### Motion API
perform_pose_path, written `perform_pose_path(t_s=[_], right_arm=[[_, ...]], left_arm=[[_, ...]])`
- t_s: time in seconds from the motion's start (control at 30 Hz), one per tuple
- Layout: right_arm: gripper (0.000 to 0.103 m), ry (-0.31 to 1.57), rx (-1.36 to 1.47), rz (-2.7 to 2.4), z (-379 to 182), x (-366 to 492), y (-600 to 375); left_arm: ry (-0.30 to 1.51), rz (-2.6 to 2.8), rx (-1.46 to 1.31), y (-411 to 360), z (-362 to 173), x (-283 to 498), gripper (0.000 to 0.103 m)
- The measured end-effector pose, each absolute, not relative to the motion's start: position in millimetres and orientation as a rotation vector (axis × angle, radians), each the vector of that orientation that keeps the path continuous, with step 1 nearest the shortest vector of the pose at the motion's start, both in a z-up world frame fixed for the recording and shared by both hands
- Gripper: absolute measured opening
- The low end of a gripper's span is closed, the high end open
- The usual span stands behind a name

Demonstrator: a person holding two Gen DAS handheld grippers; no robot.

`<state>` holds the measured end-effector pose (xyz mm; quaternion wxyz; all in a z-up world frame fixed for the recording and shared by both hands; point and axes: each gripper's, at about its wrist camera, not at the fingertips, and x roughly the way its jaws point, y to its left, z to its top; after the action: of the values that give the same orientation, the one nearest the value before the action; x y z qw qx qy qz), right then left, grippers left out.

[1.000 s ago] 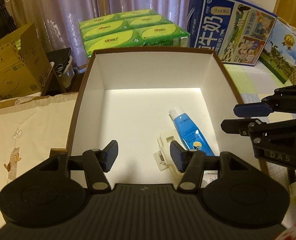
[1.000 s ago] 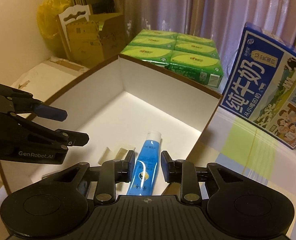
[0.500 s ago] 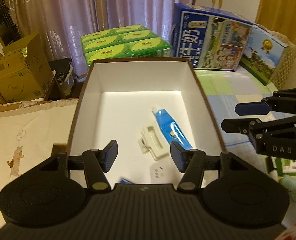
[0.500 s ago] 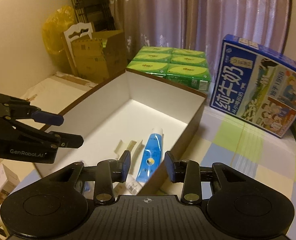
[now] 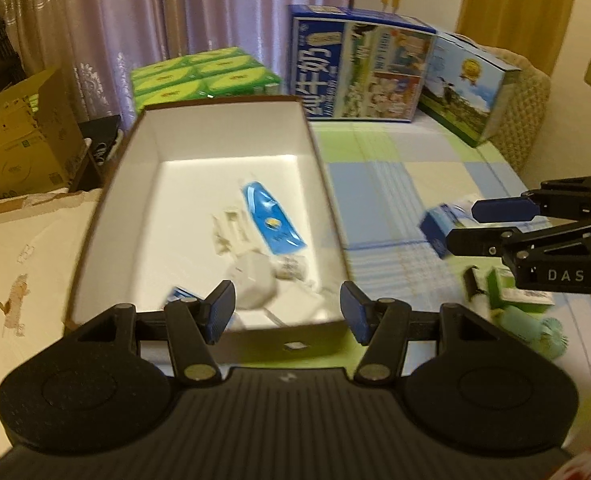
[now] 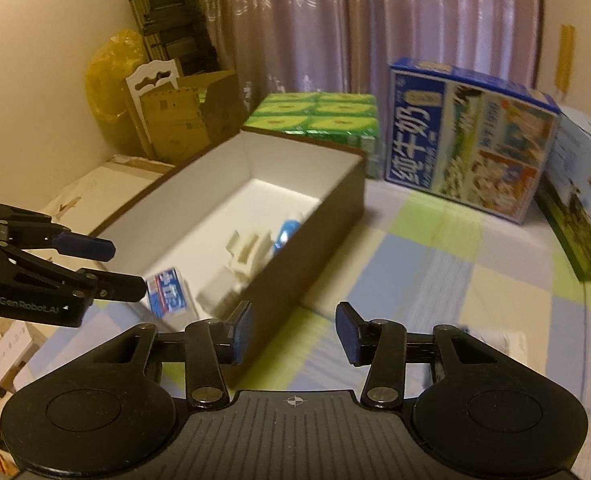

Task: Organize rigid objects
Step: 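Withdraw both tools from the shoebox back over the remaining items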

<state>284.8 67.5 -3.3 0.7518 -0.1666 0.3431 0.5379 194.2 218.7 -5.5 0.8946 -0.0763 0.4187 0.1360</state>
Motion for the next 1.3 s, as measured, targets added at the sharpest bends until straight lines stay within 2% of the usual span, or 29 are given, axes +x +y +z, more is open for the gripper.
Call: perform_pose_path(t_s=[0.63,0.93,1.3], right_arm=[[0.044,0.897,-0.266,0.990,-21,307,-81],[0.044,0.965,-0.209,0.901,-36,321,-124],[0.044,0.961,-0.276,0.828,-60,338,-148]], left_arm=[[0.987,0.146,-0.210,100,-46,198,0.054],[1.040,0.113,-0.224,75,-66,213,0.054],[1.066,0.067,-0.201,57,-85,240,0.054]])
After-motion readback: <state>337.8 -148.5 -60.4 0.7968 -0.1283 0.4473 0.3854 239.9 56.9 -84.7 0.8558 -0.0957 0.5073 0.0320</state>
